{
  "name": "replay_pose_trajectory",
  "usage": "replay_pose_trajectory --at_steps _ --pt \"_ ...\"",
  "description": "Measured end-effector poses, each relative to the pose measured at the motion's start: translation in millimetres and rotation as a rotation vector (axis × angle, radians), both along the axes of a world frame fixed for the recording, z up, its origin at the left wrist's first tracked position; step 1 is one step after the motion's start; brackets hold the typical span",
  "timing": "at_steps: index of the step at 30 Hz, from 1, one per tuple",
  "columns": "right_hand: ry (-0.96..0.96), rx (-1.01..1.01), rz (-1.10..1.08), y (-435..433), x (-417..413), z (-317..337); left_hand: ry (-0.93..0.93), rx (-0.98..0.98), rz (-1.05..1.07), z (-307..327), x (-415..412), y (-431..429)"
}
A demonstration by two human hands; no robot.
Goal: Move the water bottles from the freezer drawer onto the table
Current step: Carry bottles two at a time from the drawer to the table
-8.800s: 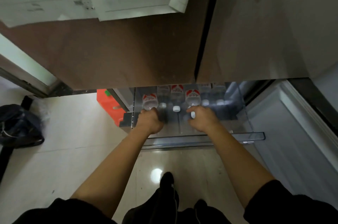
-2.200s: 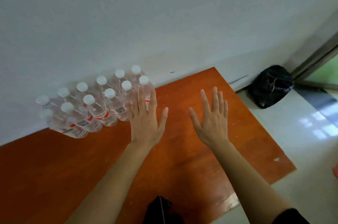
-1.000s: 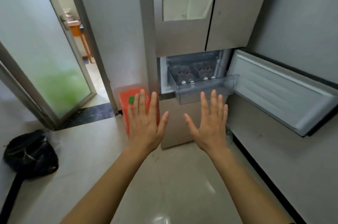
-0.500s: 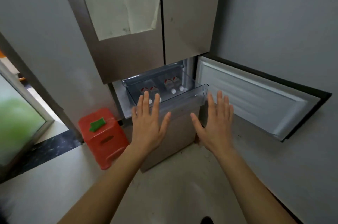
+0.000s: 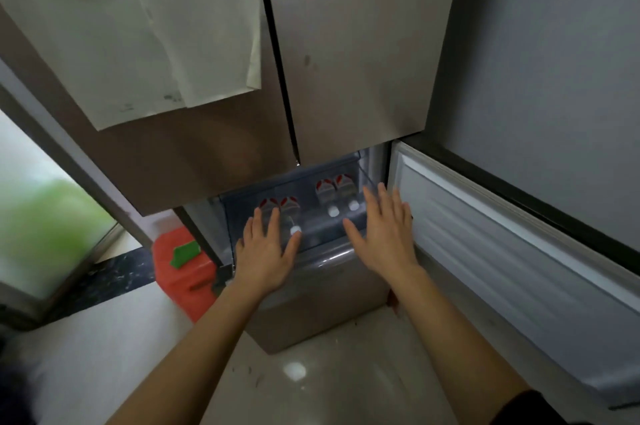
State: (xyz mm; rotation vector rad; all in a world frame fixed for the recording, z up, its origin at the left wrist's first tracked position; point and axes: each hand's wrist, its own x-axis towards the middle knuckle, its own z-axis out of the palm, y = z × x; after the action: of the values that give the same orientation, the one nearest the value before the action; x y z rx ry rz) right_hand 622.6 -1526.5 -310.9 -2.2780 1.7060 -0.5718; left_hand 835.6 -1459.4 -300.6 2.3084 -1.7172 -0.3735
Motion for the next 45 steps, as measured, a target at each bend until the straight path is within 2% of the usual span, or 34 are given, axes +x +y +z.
replay_pose_trajectory --at_steps 9,14,20,32,36,45 --pt "0.048 0.255 0.181 -86.3 47.4 -40.9 -0.024 0.223 0.028 -66.4 51.7 -65.3" --pt "0.09 0.523 0.379 -122.7 93.4 -75.6 0.009 0.396 -0.102 -97.5 80.0 -96.4" --pt "0.191 0.644 0.462 -148.2 140.0 -110.1 0.039 0.566 -0.158 -129.7 97.3 -123.5" --pt "0.302 0.78 0.497 -160.7 168.6 -147.7 0.159 0.556 -0.084 -159.3 114.4 -156.1" --pt "0.307 0.855 0.503 -157.4 154.7 -137.4 0.185 0.536 -0.082 -150.2 108.8 -150.9" --pt "0.394 0.95 0.51 -129.0 134.9 -115.3 0.213 0.665 -0.141 -139.3 73.6 -116.4"
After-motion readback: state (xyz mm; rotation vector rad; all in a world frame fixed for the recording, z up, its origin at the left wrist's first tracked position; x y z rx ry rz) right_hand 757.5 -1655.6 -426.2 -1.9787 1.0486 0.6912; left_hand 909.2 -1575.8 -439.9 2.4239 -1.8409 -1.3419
